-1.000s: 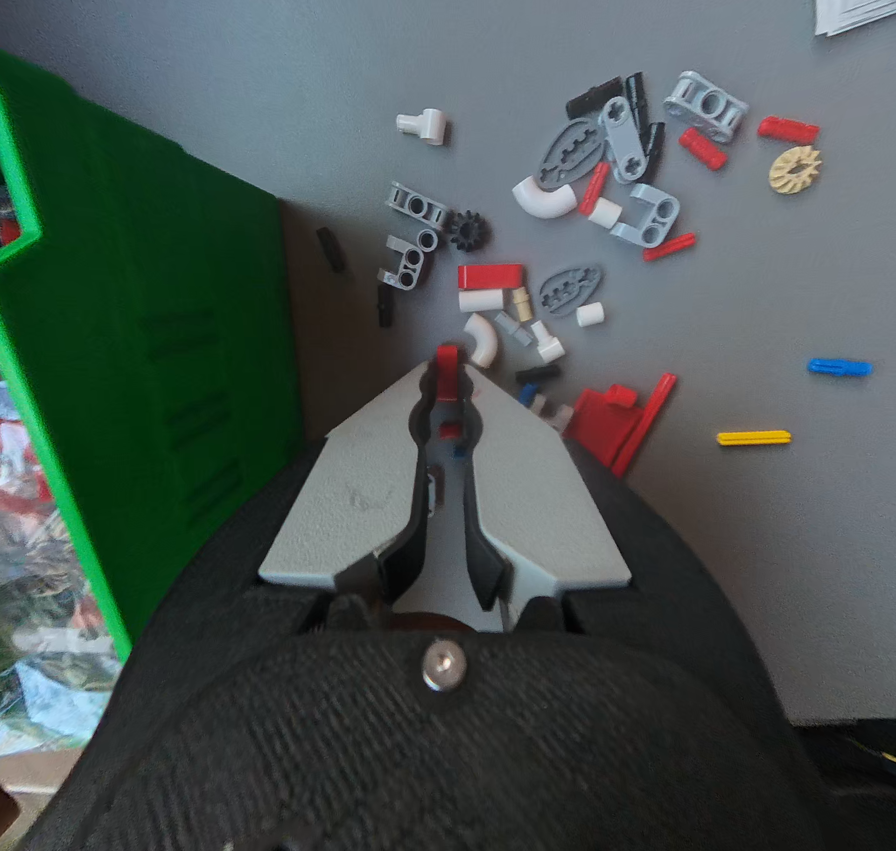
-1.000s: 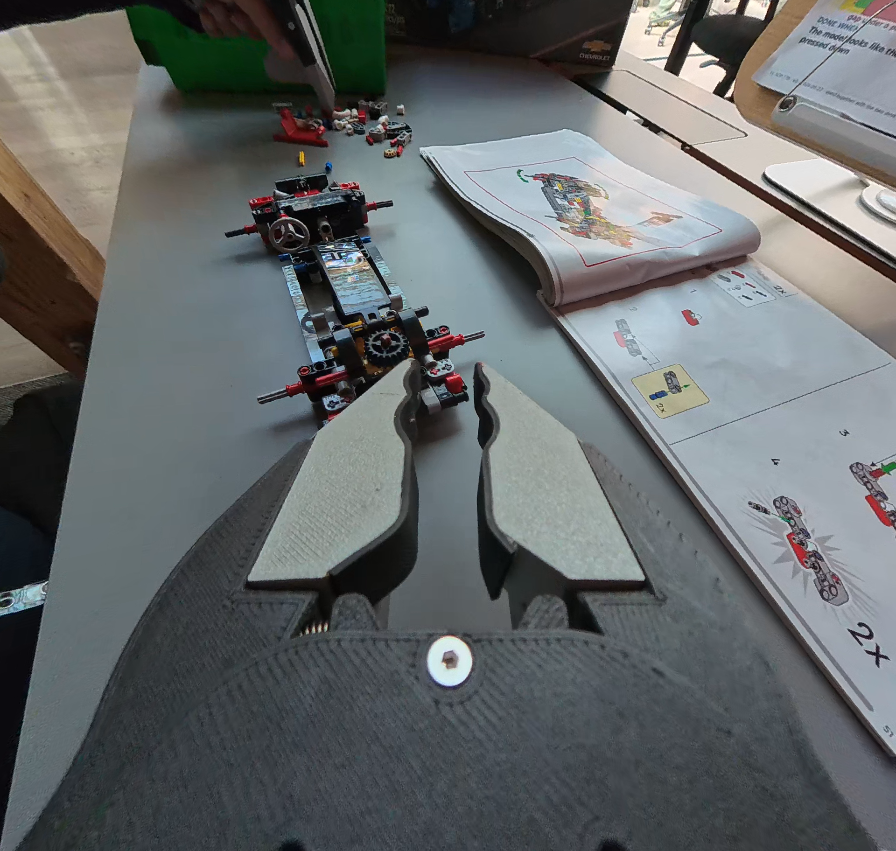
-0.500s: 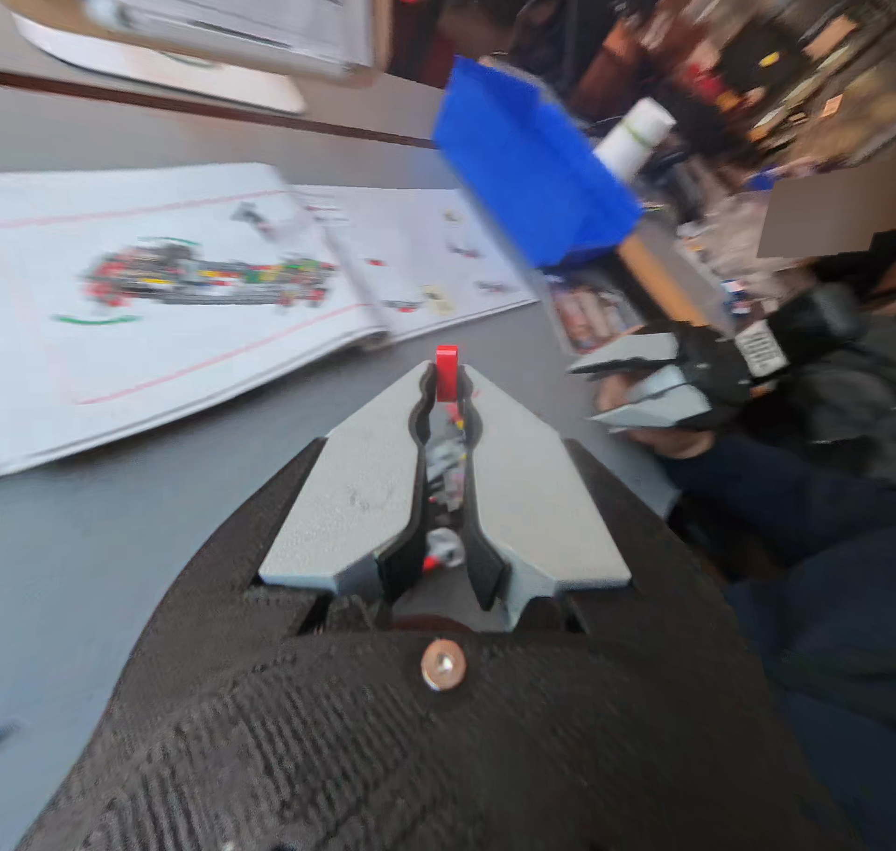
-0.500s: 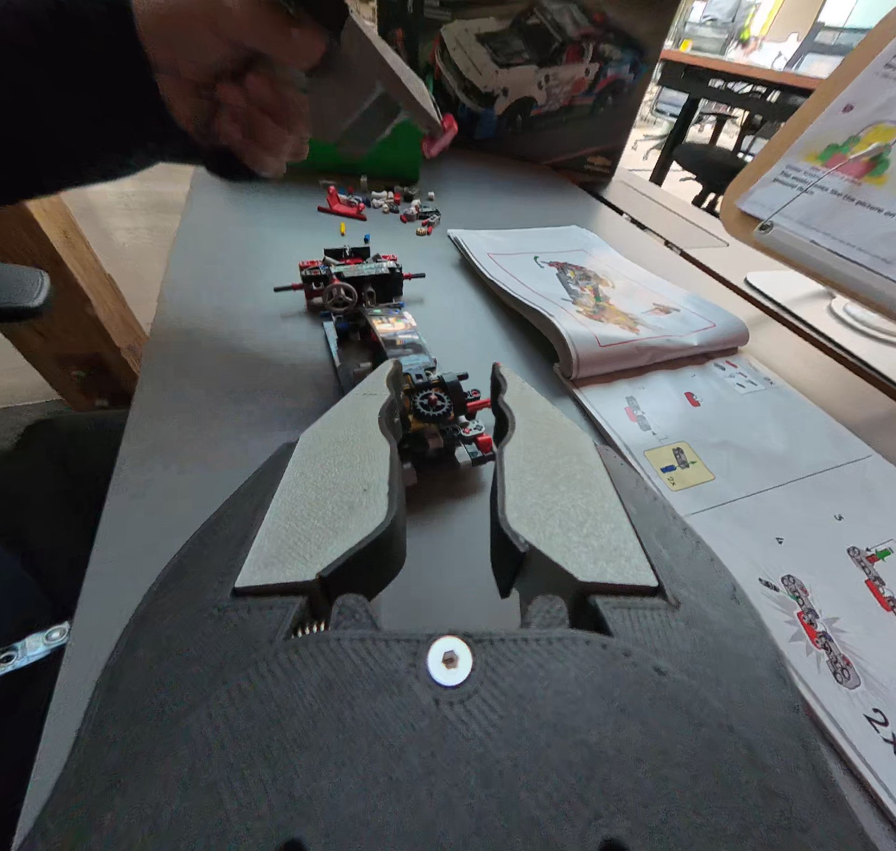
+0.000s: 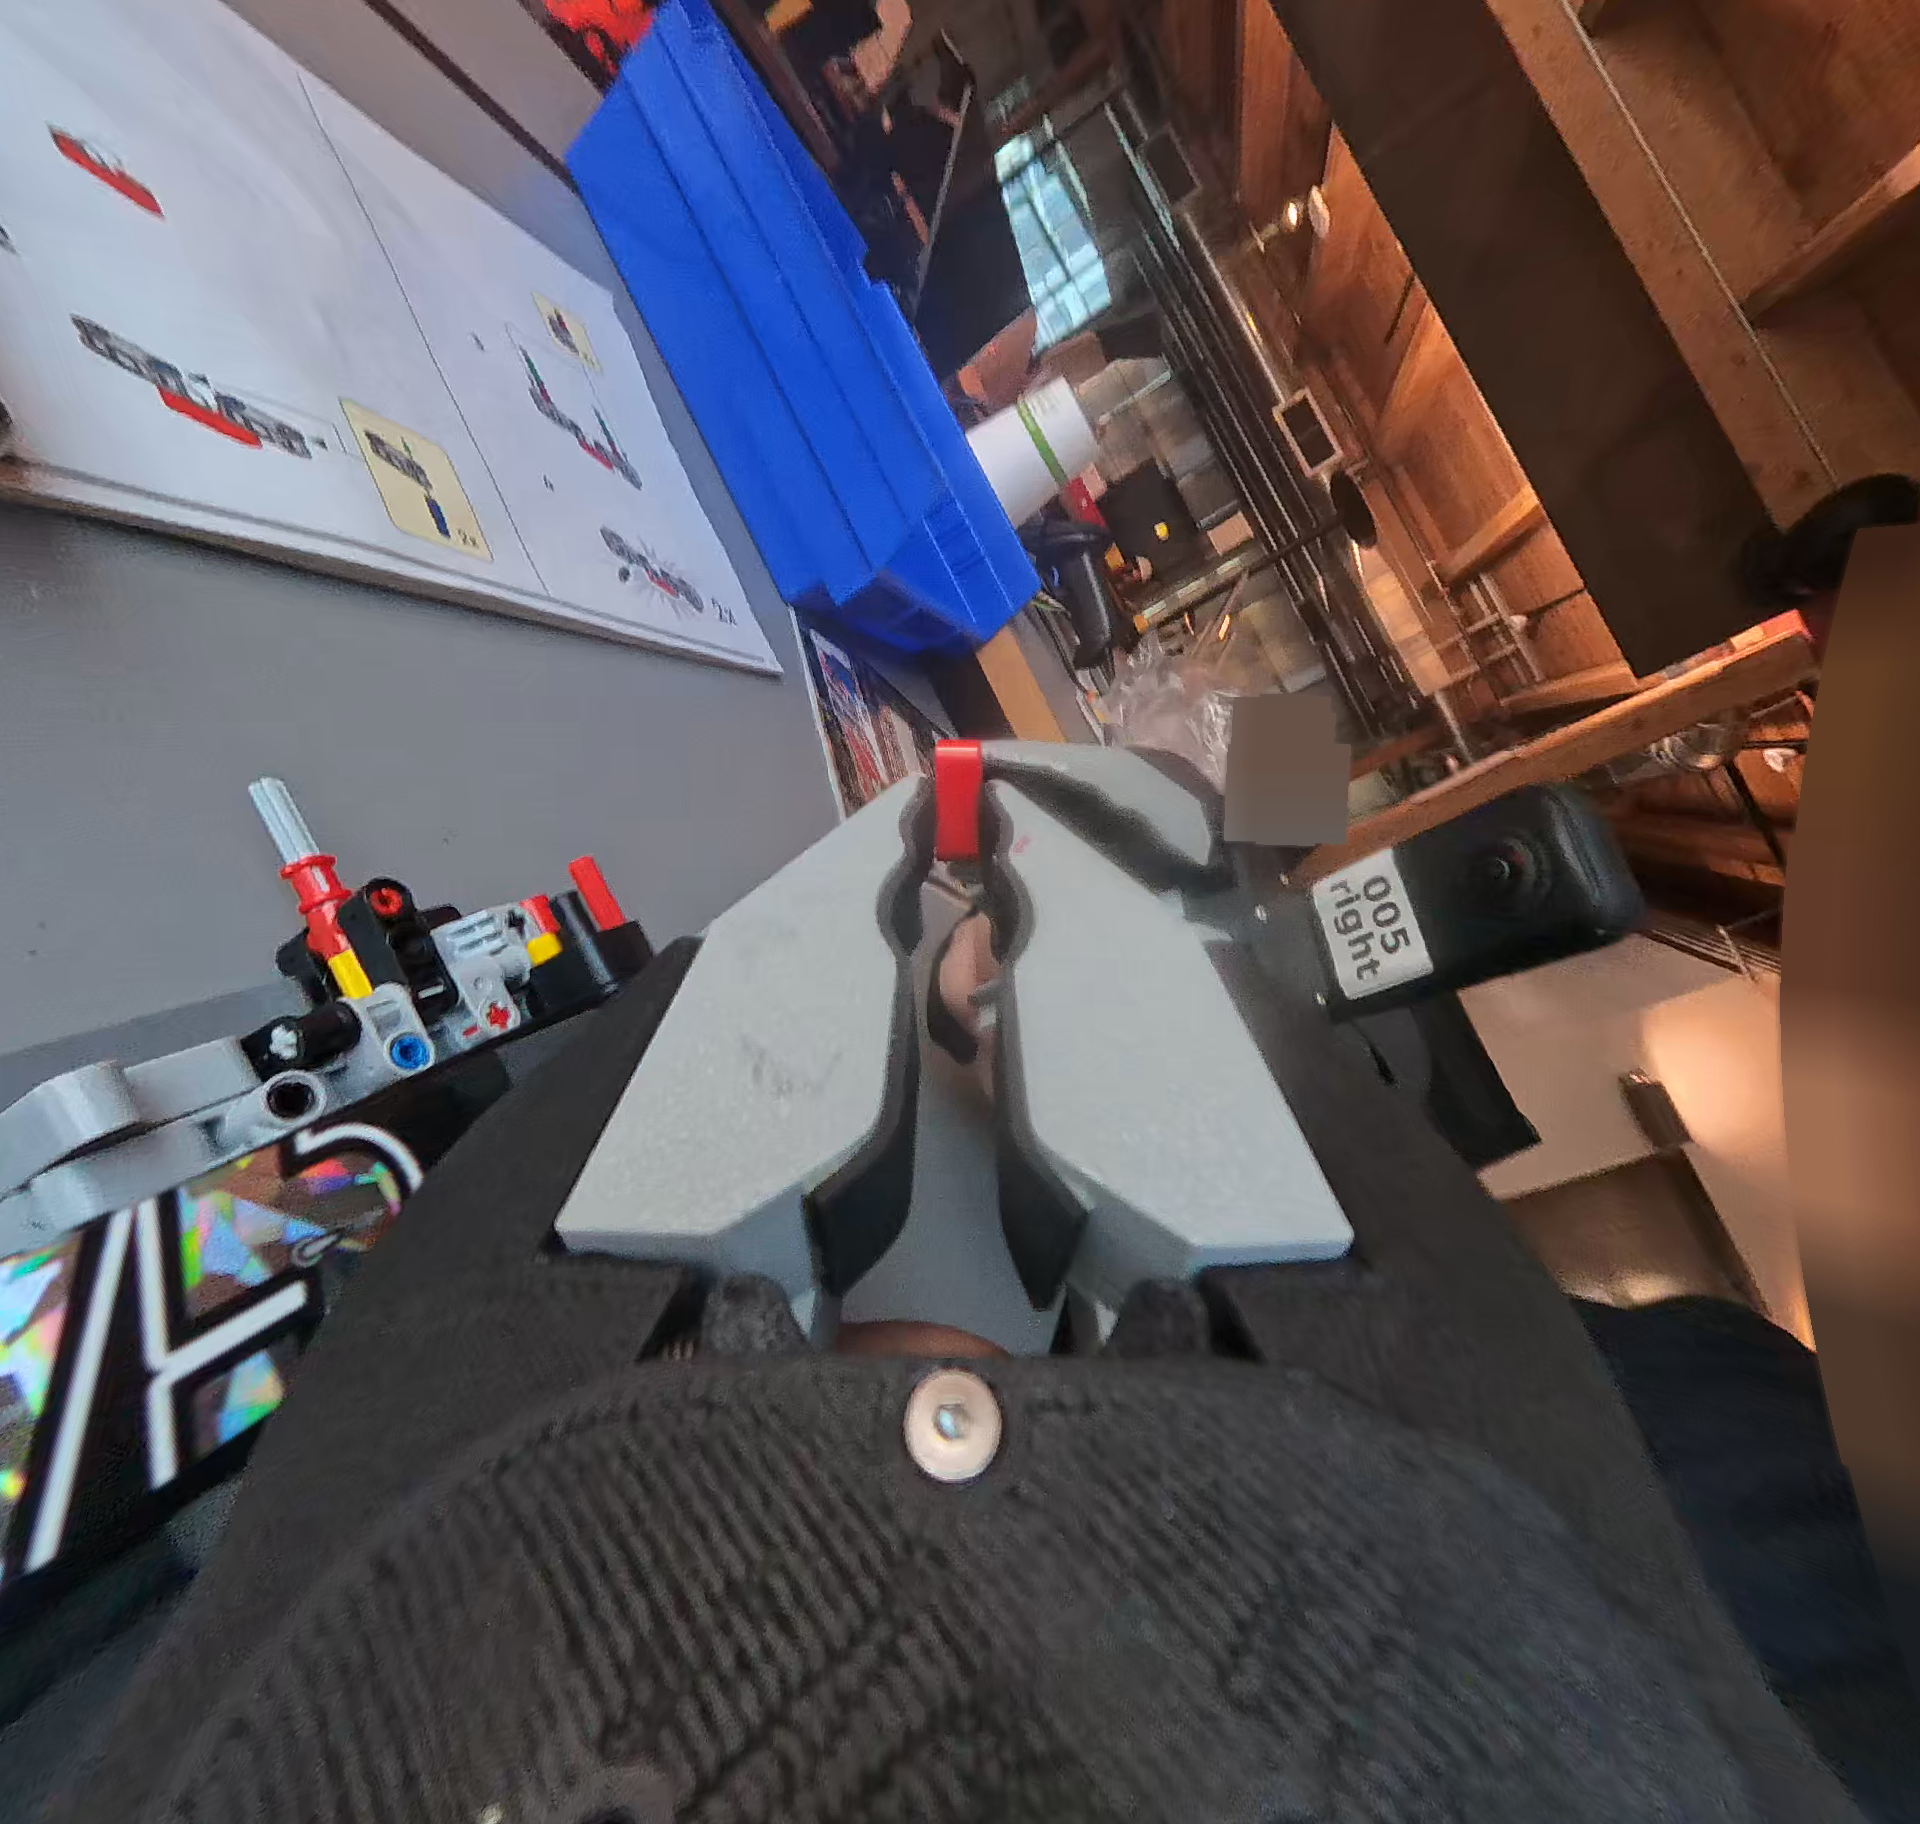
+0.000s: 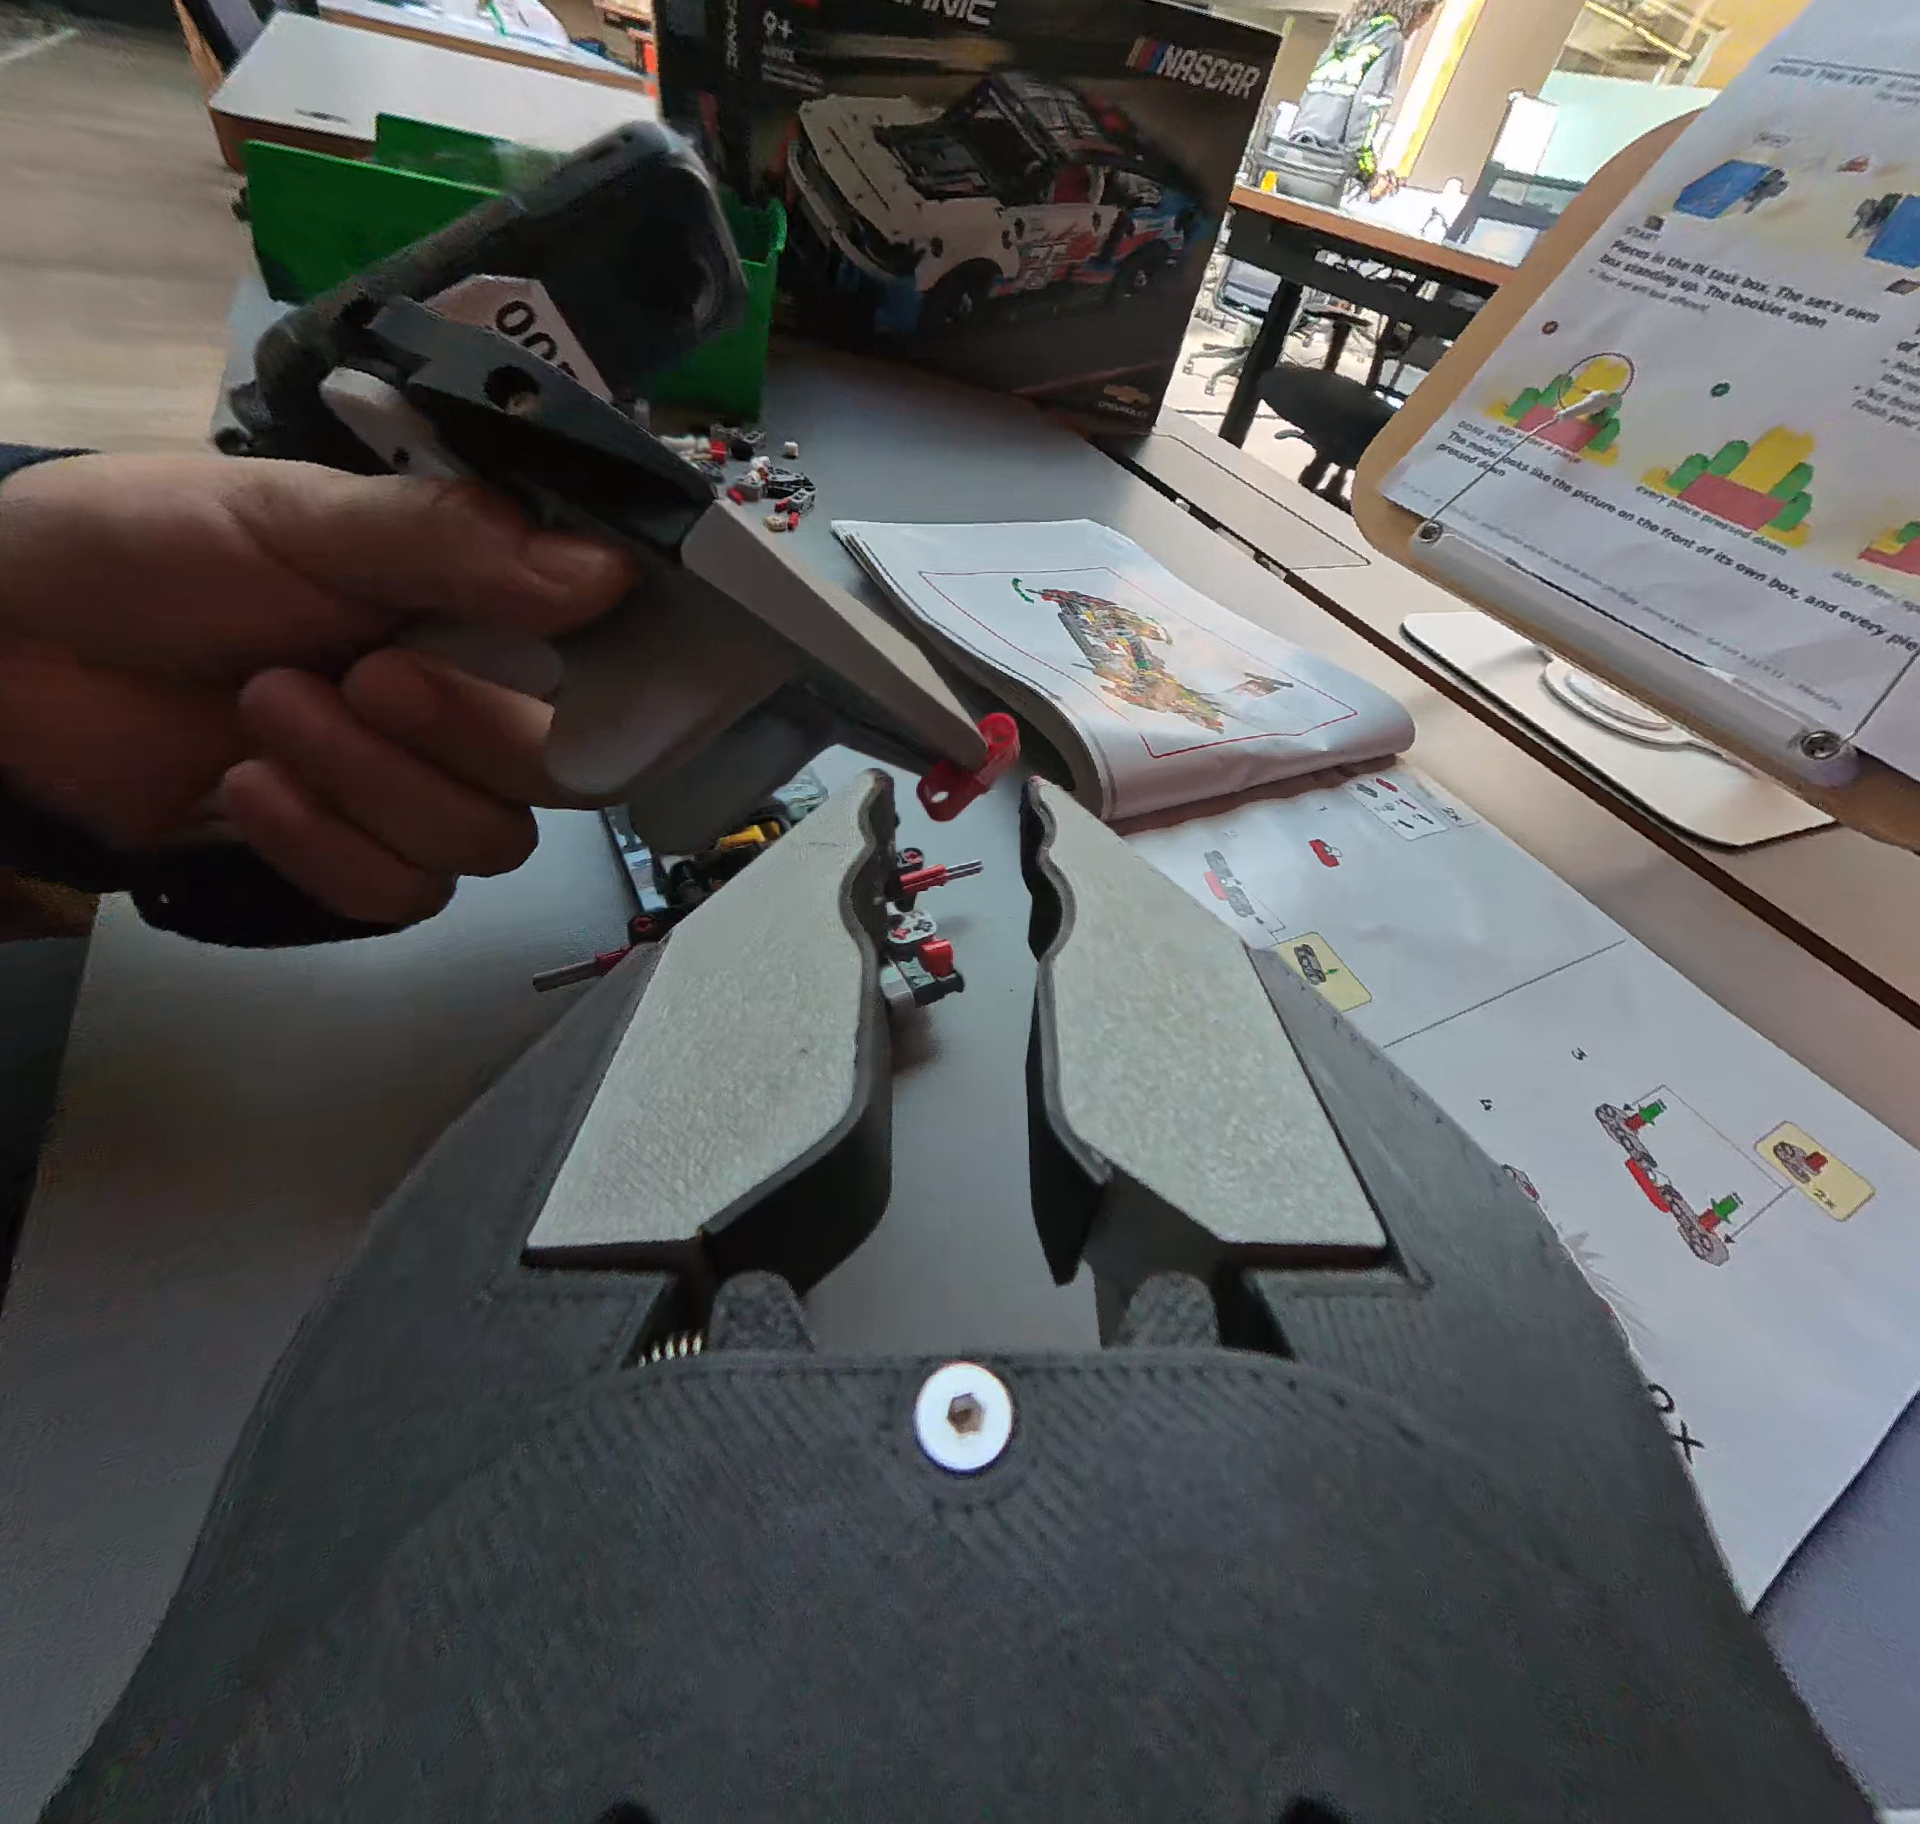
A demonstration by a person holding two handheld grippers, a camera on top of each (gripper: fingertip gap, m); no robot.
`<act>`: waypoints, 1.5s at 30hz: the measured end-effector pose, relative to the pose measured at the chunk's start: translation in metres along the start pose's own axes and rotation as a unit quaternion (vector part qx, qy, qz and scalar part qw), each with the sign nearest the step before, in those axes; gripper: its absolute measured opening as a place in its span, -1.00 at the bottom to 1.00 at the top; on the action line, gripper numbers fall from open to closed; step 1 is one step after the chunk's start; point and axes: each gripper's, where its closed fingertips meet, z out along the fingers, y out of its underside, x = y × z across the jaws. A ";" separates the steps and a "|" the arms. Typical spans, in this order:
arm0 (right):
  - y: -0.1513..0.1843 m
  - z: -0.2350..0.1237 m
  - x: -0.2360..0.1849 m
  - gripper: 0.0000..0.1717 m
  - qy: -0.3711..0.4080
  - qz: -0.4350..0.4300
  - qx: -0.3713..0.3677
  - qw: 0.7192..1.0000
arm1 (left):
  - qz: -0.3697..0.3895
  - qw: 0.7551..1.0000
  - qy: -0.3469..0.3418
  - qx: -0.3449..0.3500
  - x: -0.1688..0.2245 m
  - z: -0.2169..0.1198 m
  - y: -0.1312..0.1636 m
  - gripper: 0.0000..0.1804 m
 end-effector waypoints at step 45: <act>0.111 -0.020 0.001 -0.97 -0.139 0.123 -0.363 0.913 | 0.315 0.927 -0.103 -0.177 0.013 -0.030 0.002 -0.86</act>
